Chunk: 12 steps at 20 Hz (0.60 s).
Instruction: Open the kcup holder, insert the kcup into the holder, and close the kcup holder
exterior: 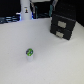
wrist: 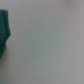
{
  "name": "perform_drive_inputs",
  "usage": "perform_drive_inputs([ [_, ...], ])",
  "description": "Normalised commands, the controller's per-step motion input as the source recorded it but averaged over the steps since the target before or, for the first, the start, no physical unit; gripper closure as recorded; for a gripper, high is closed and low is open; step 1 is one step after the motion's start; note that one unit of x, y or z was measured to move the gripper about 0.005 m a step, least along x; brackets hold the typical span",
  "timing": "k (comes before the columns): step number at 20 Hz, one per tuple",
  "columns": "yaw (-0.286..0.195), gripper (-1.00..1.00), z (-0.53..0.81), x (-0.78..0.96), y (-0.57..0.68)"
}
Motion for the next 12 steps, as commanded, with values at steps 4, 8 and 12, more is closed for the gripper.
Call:
perform_drive_inputs([
  [4,-0.136,-1.00,0.10,-0.17,0.55],
  [8,-0.178,-1.00,0.04,-0.25,0.63],
  [12,-0.179,-1.00,0.02,-0.27,0.67],
])
